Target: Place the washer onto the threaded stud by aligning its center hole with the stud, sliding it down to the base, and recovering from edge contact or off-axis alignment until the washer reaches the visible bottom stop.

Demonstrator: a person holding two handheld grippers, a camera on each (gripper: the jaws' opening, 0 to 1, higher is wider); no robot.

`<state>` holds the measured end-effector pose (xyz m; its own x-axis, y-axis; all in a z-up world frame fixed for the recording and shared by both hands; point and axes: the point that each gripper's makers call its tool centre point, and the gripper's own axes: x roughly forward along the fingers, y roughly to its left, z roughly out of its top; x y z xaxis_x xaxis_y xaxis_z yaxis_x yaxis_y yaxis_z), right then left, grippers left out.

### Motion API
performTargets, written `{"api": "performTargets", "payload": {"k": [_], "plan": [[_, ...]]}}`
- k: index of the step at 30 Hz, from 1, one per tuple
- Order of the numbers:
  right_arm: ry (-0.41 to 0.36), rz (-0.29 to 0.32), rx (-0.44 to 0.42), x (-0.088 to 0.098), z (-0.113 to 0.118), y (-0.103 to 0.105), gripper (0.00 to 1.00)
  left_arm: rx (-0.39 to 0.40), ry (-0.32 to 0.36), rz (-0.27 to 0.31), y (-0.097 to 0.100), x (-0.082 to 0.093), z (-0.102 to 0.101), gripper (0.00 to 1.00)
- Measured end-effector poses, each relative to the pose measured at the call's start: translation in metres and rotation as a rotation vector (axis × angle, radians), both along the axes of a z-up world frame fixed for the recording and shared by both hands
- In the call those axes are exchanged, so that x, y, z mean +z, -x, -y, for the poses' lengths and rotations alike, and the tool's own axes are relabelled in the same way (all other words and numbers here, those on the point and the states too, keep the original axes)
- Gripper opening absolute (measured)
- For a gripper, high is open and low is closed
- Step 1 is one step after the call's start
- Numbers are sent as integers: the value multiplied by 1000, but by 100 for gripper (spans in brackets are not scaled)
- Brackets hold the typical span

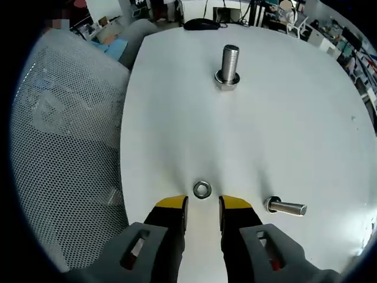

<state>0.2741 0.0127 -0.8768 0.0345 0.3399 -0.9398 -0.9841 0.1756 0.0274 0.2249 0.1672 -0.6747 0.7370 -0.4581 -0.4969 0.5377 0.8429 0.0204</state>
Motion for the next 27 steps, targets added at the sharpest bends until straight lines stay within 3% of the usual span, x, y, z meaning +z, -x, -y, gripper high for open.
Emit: {"api": "performTargets", "payload": {"k": [5,7,8,19,22,27], "plan": [[-3,23,32,-1,-5,-2,22,-8,-7,-4,1,-1,2,27],[16,62,96,-1,-4,-5,20,-2,-5,-4,1,-1,1,27],[10,48,102,-1,-6,-1,19,3,-3,0,1,0,0,27],[22,44,108,-1,-3,-4,11,5,1,6,1,1,0,27],[13,12,69,0,0,-3,13,5,6,4,0,1,0,27],[18,20,67,-1,-4,-4,16,-1,-2,2,1,0,1,27]]}}
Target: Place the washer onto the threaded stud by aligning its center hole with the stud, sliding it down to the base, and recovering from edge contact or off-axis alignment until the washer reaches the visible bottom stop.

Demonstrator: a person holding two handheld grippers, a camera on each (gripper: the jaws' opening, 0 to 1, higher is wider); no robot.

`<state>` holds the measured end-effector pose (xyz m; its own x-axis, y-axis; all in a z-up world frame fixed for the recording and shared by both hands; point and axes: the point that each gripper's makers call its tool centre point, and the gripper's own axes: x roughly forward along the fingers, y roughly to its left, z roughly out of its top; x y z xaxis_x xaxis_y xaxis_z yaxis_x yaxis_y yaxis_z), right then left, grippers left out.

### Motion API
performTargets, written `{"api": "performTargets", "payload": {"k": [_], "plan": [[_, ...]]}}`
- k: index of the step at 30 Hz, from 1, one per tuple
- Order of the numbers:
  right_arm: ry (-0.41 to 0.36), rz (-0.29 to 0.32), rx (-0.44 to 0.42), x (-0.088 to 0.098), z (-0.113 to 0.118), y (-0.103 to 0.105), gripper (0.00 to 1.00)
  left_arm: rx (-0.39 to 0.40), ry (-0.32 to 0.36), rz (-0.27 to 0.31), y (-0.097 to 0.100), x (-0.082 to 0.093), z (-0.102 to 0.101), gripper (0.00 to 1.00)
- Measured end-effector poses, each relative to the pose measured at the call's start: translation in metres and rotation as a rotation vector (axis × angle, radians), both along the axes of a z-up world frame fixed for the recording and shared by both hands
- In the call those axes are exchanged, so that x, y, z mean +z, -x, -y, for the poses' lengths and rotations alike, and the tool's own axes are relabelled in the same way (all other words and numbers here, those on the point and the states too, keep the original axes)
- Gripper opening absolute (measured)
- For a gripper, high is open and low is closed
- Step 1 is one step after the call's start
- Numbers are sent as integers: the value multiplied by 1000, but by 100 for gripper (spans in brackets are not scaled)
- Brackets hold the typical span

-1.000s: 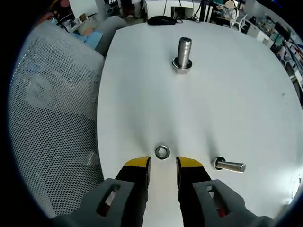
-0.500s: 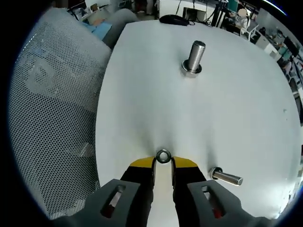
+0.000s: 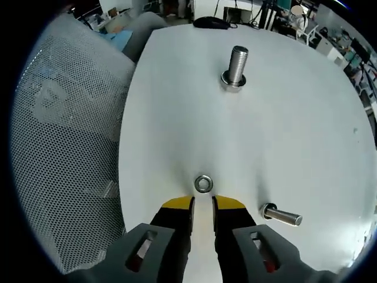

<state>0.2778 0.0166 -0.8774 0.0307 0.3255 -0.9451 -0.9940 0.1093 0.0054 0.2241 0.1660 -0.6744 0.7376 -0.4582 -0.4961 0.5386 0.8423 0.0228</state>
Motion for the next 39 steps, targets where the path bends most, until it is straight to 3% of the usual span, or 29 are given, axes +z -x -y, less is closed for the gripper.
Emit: {"api": "performTargets", "payload": {"k": [13,17,19,23,28,31,37,39], "plan": [[10,8,42,-1,-13,-3,17,6,3,-5,0,-1,-1,27],[63,19,92,-1,-14,0,16,7,1,-4,0,-1,-2,27],[95,39,157,-1,-14,1,15,8,2,-5,-1,-1,-2,27],[149,19,140,-2,-15,0,15,12,3,-3,-1,0,-2,27],[293,40,184,-3,-14,2,15,11,-2,-5,-1,-1,-2,27],[321,21,115,-4,-15,-1,15,17,-3,-1,-1,0,-3,27],[290,40,123,-4,-12,0,15,14,-7,-5,-1,-2,-3,27],[228,27,67,-3,-13,-1,15,16,-6,-4,-1,-2,-4,27]]}}
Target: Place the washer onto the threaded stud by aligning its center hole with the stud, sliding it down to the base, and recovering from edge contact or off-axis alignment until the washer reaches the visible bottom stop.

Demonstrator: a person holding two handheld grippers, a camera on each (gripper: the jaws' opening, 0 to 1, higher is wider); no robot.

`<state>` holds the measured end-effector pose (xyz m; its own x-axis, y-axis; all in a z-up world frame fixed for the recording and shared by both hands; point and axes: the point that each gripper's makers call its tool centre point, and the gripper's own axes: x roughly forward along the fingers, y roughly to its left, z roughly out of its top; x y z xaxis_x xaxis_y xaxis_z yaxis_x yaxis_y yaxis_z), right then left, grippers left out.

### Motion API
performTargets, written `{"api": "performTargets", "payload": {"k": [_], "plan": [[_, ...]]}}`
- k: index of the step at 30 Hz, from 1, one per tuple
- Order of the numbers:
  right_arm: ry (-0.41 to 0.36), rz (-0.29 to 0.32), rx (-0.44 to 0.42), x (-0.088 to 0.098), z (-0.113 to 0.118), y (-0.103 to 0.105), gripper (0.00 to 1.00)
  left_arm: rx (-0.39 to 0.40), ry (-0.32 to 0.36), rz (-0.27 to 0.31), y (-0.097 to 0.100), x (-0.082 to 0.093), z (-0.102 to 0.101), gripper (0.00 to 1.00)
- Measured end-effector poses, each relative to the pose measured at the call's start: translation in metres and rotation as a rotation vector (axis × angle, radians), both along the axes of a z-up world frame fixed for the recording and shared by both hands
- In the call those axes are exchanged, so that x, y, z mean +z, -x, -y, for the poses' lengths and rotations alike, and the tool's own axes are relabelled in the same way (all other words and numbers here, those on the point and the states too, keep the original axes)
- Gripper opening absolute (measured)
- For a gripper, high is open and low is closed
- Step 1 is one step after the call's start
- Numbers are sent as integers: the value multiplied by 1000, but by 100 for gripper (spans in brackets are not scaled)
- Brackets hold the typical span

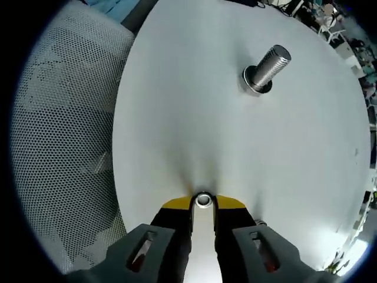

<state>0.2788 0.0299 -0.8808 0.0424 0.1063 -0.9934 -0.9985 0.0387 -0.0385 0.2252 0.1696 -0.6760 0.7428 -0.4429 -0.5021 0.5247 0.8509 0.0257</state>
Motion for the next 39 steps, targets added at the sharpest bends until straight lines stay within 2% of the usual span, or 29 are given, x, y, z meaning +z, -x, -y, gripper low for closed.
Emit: {"api": "performTargets", "payload": {"k": [2,4,7,13,19,29,39], "plan": [[-43,5,22,1,1,0,14,0,2,1,0,1,0,27],[-94,7,8,1,0,0,14,0,3,2,0,1,0,27],[-152,-5,-58,4,2,1,14,2,6,2,0,1,0,27],[-160,-1,-45,4,3,3,14,-3,5,1,0,0,1,27],[-195,-4,-123,7,20,0,13,-2,0,-2,0,0,1,27],[-249,36,-303,21,66,-32,13,-5,7,-1,0,0,0,27],[-285,102,-314,41,75,-54,13,-18,-4,-13,1,-2,2,26]]}}
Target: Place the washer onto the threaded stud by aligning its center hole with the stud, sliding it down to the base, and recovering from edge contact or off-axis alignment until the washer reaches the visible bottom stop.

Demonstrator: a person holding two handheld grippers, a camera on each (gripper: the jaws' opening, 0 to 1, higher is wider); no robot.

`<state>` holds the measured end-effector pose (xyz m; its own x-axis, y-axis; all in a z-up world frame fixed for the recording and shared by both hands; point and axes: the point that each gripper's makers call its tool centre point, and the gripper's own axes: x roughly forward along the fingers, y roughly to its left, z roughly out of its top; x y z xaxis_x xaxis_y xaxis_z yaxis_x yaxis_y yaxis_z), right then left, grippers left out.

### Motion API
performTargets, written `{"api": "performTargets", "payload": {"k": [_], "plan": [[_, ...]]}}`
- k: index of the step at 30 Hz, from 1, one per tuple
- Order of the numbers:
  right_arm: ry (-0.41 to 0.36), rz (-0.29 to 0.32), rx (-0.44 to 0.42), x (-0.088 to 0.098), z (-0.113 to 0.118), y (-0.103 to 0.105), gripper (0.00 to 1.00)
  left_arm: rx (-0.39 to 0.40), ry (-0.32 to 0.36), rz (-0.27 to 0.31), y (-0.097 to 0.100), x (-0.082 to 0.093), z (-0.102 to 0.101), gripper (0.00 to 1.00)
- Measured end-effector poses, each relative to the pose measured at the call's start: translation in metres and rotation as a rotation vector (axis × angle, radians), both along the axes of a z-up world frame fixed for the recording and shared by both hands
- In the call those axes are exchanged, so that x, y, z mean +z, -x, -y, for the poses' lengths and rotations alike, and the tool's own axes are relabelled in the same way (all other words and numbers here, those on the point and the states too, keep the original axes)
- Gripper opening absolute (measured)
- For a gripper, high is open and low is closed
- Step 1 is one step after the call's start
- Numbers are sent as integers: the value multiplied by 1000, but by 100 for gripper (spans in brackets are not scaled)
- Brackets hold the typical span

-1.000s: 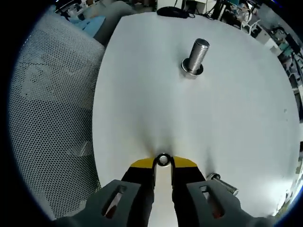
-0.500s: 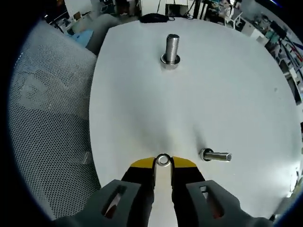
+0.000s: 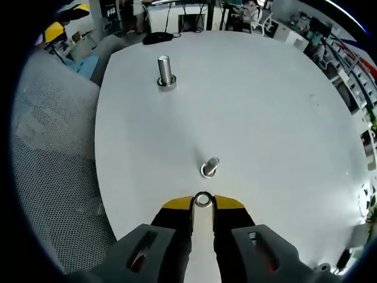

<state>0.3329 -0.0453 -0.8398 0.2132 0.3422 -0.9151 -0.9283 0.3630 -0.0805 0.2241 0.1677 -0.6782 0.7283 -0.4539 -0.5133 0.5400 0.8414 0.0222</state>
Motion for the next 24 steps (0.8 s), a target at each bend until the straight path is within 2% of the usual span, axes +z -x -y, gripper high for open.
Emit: {"api": "performTargets", "payload": {"k": [7,15,24], "plan": [[-32,49,10,19,-7,-12,13,-3,-2,-3,0,-1,0,26],[-21,51,13,21,-6,-14,13,-4,-3,-2,1,-1,0,26],[-43,68,47,32,-24,-15,13,-3,-1,3,1,0,0,26]]}}
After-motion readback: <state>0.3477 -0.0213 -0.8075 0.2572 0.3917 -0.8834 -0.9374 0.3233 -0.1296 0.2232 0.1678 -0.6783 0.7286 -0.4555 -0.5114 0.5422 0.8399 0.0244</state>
